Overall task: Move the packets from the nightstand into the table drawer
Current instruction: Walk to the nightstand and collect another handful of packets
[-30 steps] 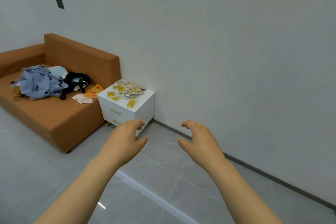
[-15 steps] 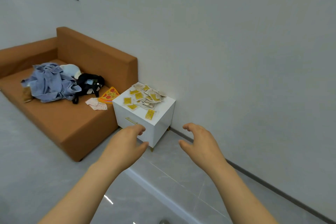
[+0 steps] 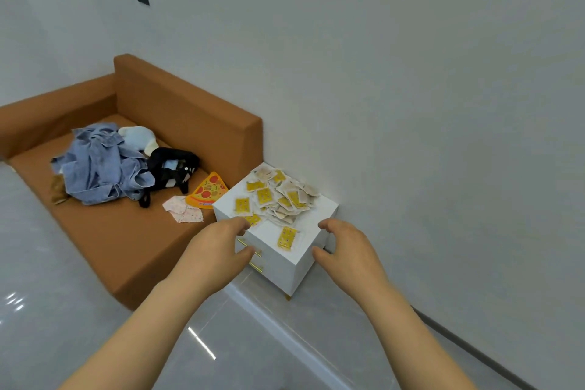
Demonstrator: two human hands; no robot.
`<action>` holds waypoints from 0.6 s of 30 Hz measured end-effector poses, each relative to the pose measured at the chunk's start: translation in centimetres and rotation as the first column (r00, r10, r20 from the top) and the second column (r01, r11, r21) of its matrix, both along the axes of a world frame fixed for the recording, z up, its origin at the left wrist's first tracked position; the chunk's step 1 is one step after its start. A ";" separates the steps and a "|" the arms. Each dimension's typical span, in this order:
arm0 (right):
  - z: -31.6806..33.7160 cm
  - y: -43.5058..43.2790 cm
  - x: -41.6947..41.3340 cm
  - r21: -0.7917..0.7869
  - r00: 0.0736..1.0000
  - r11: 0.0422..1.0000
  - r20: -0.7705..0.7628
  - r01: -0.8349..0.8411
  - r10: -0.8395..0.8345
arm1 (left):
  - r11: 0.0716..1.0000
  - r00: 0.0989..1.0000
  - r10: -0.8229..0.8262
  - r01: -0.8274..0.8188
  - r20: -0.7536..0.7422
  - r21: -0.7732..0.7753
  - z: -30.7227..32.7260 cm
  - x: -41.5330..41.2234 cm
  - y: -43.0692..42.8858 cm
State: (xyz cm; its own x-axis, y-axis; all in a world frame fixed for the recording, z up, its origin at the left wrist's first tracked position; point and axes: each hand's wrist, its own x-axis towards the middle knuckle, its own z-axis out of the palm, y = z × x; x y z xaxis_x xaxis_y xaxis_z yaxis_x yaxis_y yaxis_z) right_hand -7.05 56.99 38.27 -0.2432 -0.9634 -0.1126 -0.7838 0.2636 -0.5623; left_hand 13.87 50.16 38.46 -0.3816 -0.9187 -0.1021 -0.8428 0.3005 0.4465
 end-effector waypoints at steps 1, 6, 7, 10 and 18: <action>-0.1 -1.4 0.0 0.009 1.000 1.000 0.000 -0.003 0.003 | 1.000 1.000 0.004 -0.004 -0.002 0.007 -0.1 0.1 -1.3; -1.0 -7.8 0.6 0.045 1.000 0.999 0.012 -0.006 0.005 | 0.999 1.000 0.026 -0.027 0.006 0.028 -1.6 1.4 -7.8; -1.3 -9.1 0.8 0.051 1.000 0.999 0.014 0.002 -0.002 | 0.999 1.000 0.023 -0.023 0.004 0.037 -2.0 1.7 -9.3; -2.2 -13.2 1.4 0.052 0.999 0.998 0.014 0.033 -0.034 | 0.998 1.000 -0.008 0.007 0.016 0.059 -3.2 2.5 -14.0; -4.2 -23.5 4.5 0.134 0.987 0.979 0.029 0.153 -0.158 | 0.994 0.992 -0.102 0.098 0.070 0.054 -5.0 5.1 -27.8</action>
State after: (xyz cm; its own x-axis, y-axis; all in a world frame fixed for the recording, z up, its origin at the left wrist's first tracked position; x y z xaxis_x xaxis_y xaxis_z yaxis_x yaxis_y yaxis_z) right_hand -2.54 33.53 34.08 -0.3820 -0.8904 -0.2476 -0.7051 0.4540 -0.5447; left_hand 19.01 22.34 33.45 -0.4610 -0.8693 -0.1781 -0.8406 0.3635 0.4016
